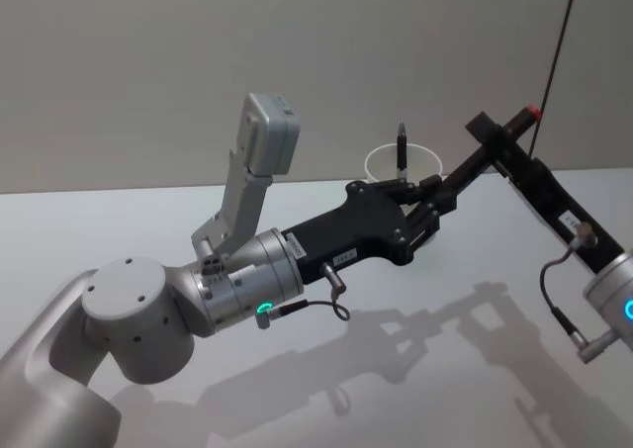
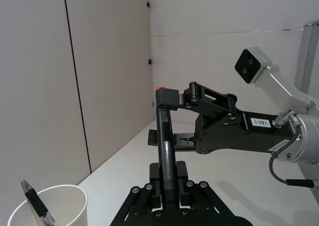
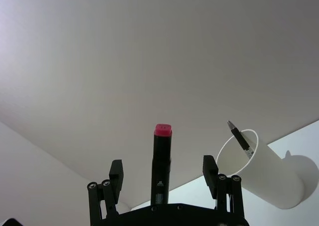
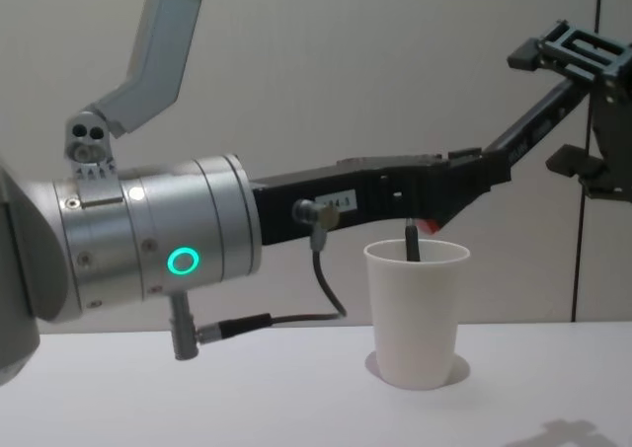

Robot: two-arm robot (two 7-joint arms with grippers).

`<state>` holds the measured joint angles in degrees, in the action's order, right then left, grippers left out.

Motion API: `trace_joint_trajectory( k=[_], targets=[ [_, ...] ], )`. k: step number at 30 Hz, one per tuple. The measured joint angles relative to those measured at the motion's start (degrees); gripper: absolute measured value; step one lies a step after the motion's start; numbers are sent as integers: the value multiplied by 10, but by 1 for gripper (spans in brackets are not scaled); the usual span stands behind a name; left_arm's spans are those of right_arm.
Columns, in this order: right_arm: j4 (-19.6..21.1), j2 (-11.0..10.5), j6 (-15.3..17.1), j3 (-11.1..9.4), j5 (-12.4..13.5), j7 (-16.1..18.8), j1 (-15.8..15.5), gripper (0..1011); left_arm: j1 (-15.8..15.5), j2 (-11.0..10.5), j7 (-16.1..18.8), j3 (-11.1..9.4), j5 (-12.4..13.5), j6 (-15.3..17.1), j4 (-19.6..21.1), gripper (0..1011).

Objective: Place the pen into the pen holder.

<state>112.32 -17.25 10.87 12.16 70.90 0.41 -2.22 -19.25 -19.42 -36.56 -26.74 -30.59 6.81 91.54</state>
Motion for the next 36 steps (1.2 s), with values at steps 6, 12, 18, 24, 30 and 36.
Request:
trace_joint_trajectory(
  k=[6, 12, 18, 24, 30, 36],
  targets=[
    [-3, 2, -8, 4, -7, -5, 4, 1002, 0, 0, 0, 0, 0, 0, 0, 187],
    [-4, 2, -9, 8, -14, -8, 7, 1002, 0, 0, 0, 0, 0, 0, 0, 187],
    [-5, 2, -10, 10, -19, -9, 8, 1002, 0, 0, 0, 0, 0, 0, 0, 187],
    [-6, 1, -10, 12, -22, -9, 10, 1001, 0, 0, 0, 0, 0, 0, 0, 187],
    [-6, 1, -11, 13, -24, -10, 10, 907, 0, 0, 0, 0, 0, 0, 0, 187],
    [-7, 1, -11, 14, -25, -10, 11, 733, 0, 0, 0, 0, 0, 0, 0, 187]
  ],
)
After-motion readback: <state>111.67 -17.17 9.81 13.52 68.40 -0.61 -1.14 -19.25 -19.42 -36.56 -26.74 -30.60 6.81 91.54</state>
